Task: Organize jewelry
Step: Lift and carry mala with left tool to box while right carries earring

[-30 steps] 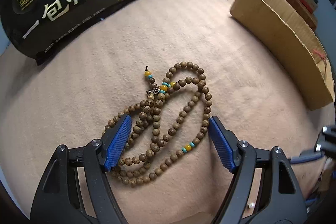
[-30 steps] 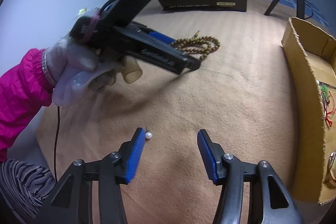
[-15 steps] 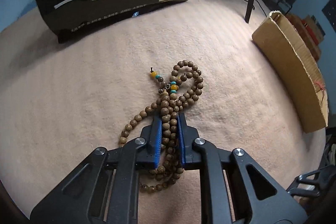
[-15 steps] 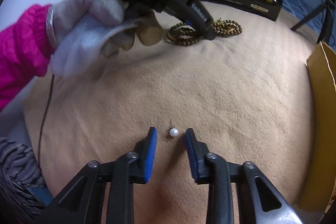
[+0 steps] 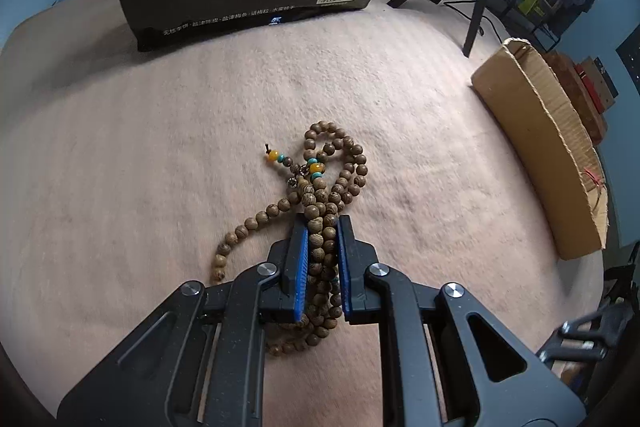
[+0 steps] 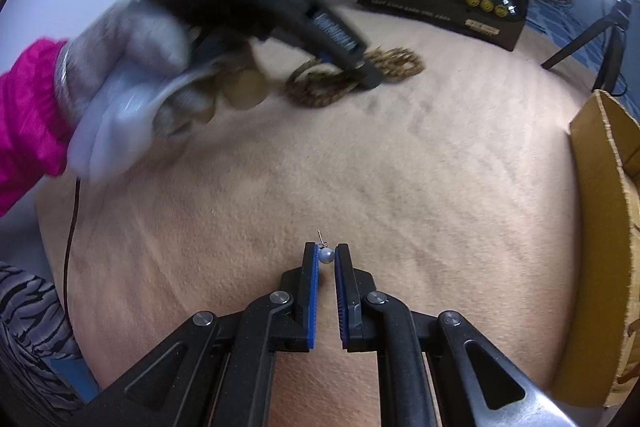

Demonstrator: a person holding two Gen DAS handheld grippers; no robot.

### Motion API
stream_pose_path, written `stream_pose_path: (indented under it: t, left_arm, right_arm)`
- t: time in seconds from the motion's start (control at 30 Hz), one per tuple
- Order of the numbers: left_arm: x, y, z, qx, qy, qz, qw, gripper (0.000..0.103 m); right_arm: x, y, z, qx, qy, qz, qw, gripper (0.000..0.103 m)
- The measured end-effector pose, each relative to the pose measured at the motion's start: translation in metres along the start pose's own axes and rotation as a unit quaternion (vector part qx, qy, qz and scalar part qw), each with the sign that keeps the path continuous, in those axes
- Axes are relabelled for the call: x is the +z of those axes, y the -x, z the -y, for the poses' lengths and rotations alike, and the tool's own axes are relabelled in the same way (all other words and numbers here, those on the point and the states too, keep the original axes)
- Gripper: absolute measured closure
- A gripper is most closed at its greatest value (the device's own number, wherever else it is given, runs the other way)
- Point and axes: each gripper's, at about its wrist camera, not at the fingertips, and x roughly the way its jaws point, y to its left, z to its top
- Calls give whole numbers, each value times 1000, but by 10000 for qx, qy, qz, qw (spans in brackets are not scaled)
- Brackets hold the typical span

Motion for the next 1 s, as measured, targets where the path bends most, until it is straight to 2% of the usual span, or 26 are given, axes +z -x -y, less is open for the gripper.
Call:
stream_pose_path:
  t: [0.27,0.53,1.0]
  left_arm:
    - [-10,29,15,-98,83,147,9998,92]
    - [-12,55,39,-261,139,317,9991,92]
    - [4,88,95,-540,-46,699,9961,92]
  right_arm:
    - [12,26,24,-143,-238,354,9990,97]
    - [8,64,41,-323,-518,728,9955,97]
    - [-5,130,101,-842,-1151,1198,9825,97]
